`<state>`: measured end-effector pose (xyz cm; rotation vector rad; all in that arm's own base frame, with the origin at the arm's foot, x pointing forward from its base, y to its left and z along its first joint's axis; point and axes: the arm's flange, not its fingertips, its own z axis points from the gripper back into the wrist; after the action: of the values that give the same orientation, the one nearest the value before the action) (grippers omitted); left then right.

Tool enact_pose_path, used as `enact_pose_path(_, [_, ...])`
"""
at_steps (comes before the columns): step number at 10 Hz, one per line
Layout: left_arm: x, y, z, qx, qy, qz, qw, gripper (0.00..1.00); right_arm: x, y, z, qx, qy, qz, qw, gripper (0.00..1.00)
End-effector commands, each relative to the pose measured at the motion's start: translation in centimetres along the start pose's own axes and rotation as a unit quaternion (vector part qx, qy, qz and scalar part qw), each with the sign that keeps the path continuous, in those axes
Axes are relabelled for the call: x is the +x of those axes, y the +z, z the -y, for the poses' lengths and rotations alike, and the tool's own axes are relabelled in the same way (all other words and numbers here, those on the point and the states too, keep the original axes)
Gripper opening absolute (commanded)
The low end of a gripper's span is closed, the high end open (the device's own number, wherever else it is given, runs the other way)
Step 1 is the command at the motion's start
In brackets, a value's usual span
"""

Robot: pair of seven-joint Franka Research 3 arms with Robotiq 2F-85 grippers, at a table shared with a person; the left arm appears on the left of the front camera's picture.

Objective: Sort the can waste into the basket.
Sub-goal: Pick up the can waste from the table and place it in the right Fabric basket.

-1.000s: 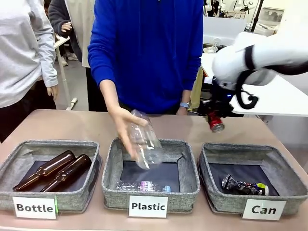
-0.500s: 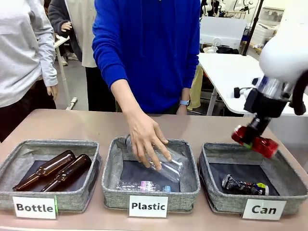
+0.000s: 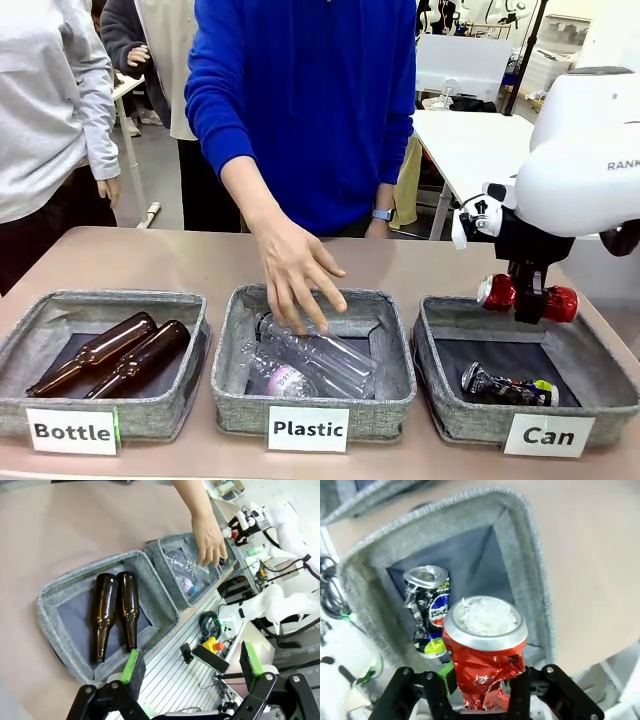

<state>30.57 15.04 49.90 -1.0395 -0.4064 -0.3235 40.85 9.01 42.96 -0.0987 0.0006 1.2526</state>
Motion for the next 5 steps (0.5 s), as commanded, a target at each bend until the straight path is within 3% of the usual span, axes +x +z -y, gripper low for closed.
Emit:
enact_pose_path(1, [-0.19, -0.08, -0.02, 0.001, -0.005, 0.0, 1.0, 0.98, -1.24, -0.6, 0.03, 0.024, 0.014, 0.042, 0.999, 0.0])
enact_pose_path(4, [-0.19, -0.08, -0.02, 0.001, -0.005, 0.0, 1.0, 0.98, -0.95, -0.44, 0.34, 0.041, 0.005, 0.049, 0.998, 0.0])
enact_pose_path(5, [-0.19, -0.08, -0.02, 0.001, -0.005, 0.0, 1.0, 0.98, -0.88, -0.4, 0.59, 0.047, 0.0, 0.053, 0.997, 0.46])
